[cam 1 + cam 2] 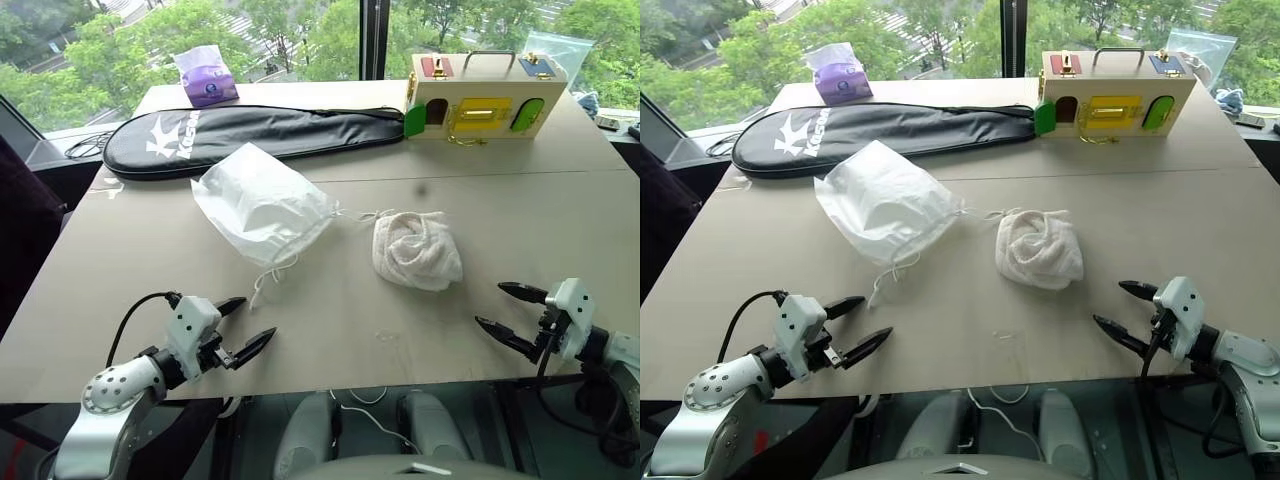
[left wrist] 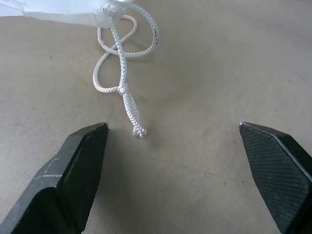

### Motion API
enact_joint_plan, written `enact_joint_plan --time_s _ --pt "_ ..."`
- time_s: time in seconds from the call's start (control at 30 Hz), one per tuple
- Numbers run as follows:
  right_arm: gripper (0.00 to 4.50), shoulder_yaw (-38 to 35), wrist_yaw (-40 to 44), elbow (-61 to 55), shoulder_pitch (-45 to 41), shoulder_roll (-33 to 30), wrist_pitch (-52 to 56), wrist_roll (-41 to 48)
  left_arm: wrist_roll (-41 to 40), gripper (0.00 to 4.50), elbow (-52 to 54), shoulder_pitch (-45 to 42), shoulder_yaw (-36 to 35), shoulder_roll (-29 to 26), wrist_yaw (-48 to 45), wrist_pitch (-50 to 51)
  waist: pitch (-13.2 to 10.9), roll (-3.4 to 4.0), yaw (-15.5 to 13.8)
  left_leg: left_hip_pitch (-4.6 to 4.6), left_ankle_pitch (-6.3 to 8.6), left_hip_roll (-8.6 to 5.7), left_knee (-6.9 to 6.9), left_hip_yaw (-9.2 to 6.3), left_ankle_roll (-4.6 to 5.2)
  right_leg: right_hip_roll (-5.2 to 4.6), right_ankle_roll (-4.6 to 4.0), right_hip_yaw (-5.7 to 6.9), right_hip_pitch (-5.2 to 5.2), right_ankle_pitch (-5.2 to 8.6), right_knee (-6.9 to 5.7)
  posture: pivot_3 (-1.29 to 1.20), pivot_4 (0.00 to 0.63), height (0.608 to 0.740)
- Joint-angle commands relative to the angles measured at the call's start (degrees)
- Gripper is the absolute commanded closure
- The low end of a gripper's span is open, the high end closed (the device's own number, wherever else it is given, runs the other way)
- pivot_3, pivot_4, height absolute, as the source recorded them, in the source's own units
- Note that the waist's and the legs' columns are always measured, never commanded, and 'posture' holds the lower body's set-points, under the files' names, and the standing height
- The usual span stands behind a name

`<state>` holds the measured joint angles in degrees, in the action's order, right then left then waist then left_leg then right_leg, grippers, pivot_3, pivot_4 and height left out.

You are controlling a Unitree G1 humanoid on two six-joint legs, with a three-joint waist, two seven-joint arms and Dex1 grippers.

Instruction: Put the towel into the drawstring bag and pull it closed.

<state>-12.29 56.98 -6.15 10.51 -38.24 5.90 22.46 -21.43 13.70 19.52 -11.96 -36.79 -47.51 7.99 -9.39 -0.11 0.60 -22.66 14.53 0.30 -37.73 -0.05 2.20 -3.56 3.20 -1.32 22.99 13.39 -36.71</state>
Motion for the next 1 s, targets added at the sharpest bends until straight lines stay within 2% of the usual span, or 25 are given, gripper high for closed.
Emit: enact_joint_plan --time_s 0.03,0.43,0.67,0.83,1.0 --pt "0.00 -2.45 0.68 -1.55 0.74 -0.84 -0.91 1.60 -0.57 0.09 2.14 2.72 0.88 -0.37 -1.32 1.93 0.00 0.00 0.00 0.00 0.00 0.00 0.00 0.00 0.00 0.00 0.00 0.00 0.00 0.00 0.00 0.00 0.150 0.740" --pt "0.00 -5.06 1.48 -3.62 1.20 -2.31 1.08 5.14 -4.60 0.09 7.74 -1.26 0.04 0.71 0.28 7.10 -0.07 -0.11 -0.28 -0.05 0.00 -0.02 0.00 -0.05 0.00 0.22 0.00 0.04 0.00 0.00 0.03 0.00 0.150 0.740" --pt "0.00 -5.30 1.14 -7.93 1.24 -1.83 4.33 9.59 -6.77 0.09 14.89 -4.81 0.24 4.93 5.53 8.04 -0.17 -0.28 -0.35 -0.09 0.00 -0.02 0.00 -0.06 0.00 0.22 0.00 0.03 0.01 -0.01 0.03 0.00 0.150 0.740" --pt "0.00 -5.05 -0.73 -14.83 -0.71 -2.06 8.92 13.96 3.01 0.09 14.60 -13.83 6.24 9.83 14.28 4.63 -0.16 -0.28 -0.78 -0.09 -0.01 -0.04 -0.10 -0.10 0.00 0.30 0.00 0.01 -0.01 -0.02 -0.02 0.00 0.150 0.740" --pt "0.00 -3.54 -4.12 -21.43 -3.03 -1.83 13.02 16.07 27.73 0.09 7.51 -24.00 16.52 9.11 24.84 -3.68 -0.17 -0.35 -1.37 -0.14 -0.01 -0.08 -0.17 -0.15 0.00 0.46 0.01 -0.02 -0.03 -0.04 -0.02 0.00 0.150 0.740"
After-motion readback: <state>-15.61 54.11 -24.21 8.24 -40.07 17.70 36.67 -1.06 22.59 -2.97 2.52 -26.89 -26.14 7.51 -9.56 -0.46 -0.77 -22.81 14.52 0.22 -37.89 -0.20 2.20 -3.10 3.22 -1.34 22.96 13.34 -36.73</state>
